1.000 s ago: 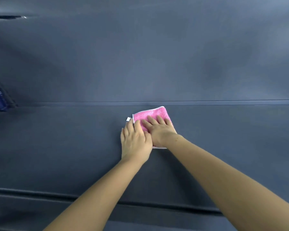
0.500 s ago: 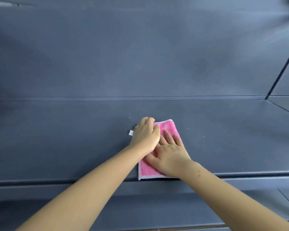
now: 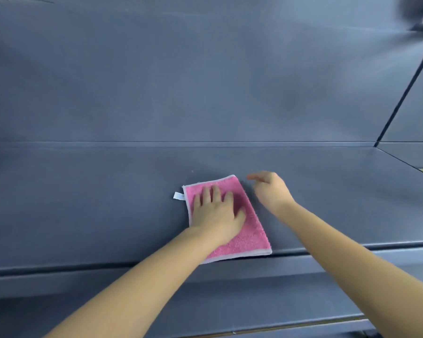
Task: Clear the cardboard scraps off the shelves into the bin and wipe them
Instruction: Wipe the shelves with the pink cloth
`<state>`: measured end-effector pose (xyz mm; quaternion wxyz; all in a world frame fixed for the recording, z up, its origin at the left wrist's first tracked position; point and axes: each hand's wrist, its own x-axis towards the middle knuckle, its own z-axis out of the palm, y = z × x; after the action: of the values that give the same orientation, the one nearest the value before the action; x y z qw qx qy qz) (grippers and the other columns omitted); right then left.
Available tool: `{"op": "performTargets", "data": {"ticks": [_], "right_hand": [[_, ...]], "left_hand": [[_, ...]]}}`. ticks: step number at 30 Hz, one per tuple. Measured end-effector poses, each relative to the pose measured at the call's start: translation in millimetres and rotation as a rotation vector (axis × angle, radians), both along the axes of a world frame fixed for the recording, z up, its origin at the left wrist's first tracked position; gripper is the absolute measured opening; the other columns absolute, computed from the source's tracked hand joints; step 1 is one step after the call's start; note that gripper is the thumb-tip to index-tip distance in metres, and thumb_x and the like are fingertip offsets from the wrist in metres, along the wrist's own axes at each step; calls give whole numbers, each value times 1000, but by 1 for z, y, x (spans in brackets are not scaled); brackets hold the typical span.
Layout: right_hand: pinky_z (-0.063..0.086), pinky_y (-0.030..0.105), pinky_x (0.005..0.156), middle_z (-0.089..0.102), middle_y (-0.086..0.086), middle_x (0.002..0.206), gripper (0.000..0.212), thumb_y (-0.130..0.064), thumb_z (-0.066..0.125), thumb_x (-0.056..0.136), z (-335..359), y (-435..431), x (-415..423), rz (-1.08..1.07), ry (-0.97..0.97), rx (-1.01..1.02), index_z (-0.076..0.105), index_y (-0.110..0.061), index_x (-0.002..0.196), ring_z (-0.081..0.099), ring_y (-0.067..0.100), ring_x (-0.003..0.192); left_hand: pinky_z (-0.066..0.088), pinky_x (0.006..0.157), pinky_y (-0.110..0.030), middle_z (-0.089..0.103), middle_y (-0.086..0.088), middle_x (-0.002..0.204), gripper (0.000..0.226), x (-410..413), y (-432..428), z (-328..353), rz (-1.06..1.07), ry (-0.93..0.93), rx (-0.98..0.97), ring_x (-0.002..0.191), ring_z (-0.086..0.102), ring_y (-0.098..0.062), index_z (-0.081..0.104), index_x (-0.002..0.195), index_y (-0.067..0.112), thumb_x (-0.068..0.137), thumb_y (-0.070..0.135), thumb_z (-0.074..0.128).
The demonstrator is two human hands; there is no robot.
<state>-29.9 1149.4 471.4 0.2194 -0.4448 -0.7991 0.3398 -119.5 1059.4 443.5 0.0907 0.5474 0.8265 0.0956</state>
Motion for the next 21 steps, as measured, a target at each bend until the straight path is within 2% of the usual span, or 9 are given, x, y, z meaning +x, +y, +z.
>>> {"op": "performTargets", "data": {"ticks": [2,4,6,9,15,21], "right_hand": [[39,32,99,52,9,136,42,-4,36,89,-8,19,2,-14,-183,87,55,-10,126,47,31,123],[33,34,104,46,6,140,41,-12,35,92,-17,34,0,26,-366,173,49,-14,131,38,30,130],[23,33,111,39,4,146,42,-19,33,96,-22,45,-6,65,-450,251,41,-16,137,28,28,137],[15,33,114,34,2,149,43,-26,29,98,-27,57,-19,122,-478,319,36,-16,139,23,25,139],[15,36,116,31,2,148,42,-29,27,98,-36,72,-43,202,-500,392,35,-13,136,22,25,138],[9,34,117,19,-1,155,46,-33,23,99,-37,73,-44,224,-528,402,26,-16,142,10,24,145]], "left_hand": [[-4,117,-49,-5,-18,157,62,5,10,-5,-13,72,-78,145,-9,-36,8,149,18,96,48,22],[-6,117,-49,-12,-15,157,63,-5,19,-4,-11,83,-89,144,-14,-35,1,149,24,95,51,20],[-6,117,-47,-13,-13,157,63,-25,26,-2,29,93,-109,144,-14,-33,-1,149,26,95,53,18],[-5,118,-44,-13,-11,157,64,-57,32,-1,119,100,-144,145,-14,-31,-2,149,26,95,53,17],[-5,119,-46,-13,-13,157,64,-96,73,-1,197,89,-151,145,-13,-32,-1,149,25,95,53,17],[-3,118,-46,-10,-14,157,66,-123,97,3,247,84,-161,145,-11,-33,0,149,22,95,54,16]]}}
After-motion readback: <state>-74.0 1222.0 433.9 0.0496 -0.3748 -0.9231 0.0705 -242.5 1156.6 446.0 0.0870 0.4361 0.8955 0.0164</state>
